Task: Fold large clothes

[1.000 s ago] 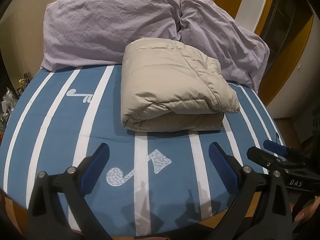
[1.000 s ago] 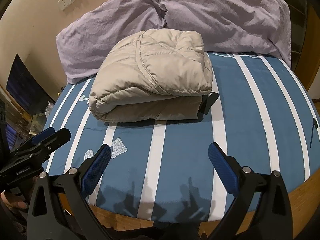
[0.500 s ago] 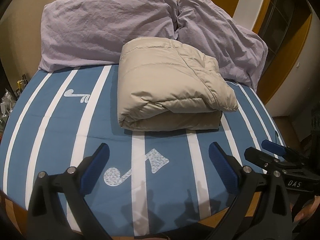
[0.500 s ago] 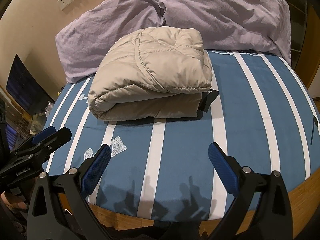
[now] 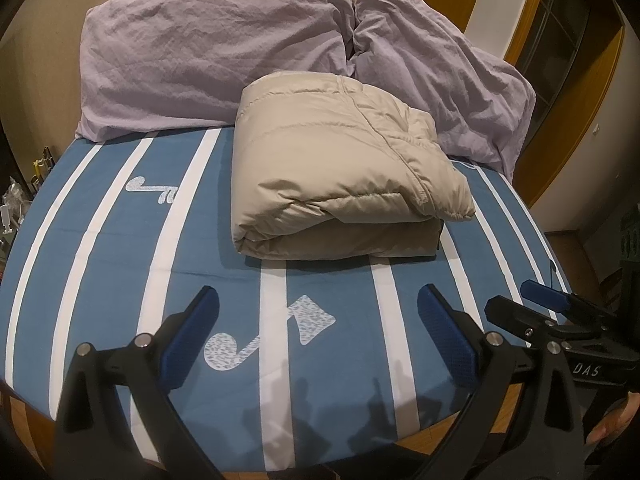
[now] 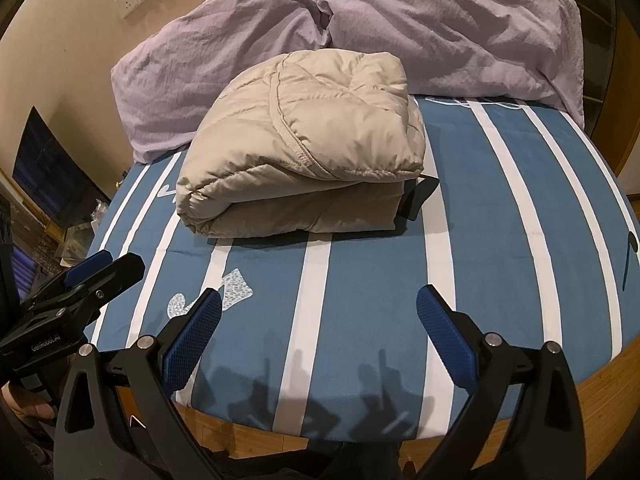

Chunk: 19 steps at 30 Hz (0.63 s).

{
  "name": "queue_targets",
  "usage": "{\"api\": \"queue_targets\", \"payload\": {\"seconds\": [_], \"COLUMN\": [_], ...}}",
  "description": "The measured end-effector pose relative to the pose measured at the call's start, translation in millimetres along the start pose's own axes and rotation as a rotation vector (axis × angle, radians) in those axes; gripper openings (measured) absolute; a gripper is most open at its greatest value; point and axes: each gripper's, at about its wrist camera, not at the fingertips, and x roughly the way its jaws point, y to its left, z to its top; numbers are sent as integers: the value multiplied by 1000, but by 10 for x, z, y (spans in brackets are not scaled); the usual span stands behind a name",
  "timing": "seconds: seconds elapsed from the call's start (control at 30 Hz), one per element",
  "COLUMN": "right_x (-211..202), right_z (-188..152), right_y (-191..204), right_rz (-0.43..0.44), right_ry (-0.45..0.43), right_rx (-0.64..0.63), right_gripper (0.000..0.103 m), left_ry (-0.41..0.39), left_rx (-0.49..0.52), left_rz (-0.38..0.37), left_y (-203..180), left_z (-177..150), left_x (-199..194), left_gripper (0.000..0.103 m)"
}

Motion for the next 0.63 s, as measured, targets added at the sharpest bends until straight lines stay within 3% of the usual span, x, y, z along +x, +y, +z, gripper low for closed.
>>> {"api": "queue_targets", "payload": {"seconds": [0.63], "right_x": [8], "right_z": [-20], "right_y": [7], "right_rz": [1], "right_ry": [2], "right_rx": [1], "right_gripper": [100], "left_ry": [2], "left_rx": [0], "left_rz": [0], "left_y": [-14], "left_z": [-9], "left_x": [2], "left_gripper": [99]}}
